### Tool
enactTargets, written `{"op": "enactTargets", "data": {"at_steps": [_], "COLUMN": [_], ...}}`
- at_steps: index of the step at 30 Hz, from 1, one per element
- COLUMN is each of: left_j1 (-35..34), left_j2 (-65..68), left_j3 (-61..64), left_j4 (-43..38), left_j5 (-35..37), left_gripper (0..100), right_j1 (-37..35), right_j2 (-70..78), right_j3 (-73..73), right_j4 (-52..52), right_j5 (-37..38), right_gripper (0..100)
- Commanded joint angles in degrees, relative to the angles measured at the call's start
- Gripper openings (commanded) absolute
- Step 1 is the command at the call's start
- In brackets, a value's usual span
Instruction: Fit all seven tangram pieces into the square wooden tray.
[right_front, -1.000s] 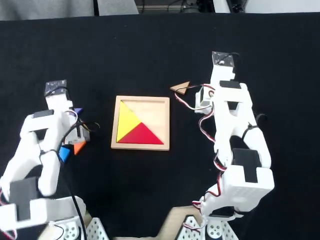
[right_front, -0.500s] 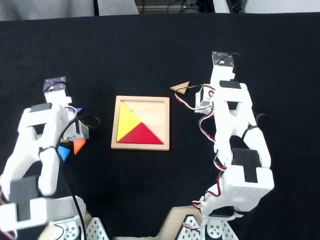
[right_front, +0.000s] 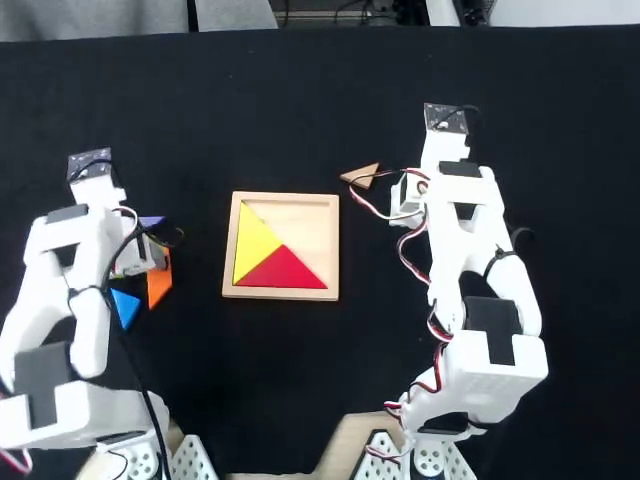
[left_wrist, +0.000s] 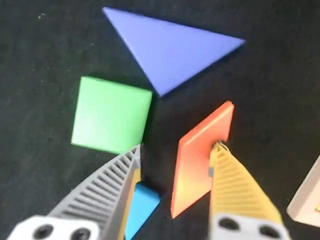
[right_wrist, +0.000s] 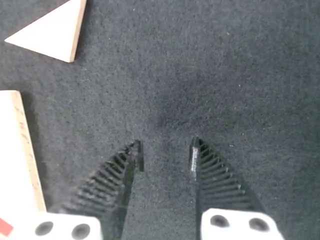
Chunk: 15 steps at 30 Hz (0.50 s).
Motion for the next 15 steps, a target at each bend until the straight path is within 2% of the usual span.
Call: {"op": "enactTargets", "data": {"at_steps": [1, 15], "left_j1": [0.4, 4.1], "left_j2": [1.3, 5.8], "left_j3": [-3.4, -5.6], "left_j4": [-0.4, 0.4], "left_j5": [-0.3, -0.3], "left_gripper": [22, 22], "right_j1": [-0.8, -0.8], "right_j2": [-3.6, -3.6], "right_j3": [-0.2, -0.2], "right_j4": [-0.7, -0.6], "right_j5": [0.6, 0.6], "right_gripper": [16.5, 16.5]}}
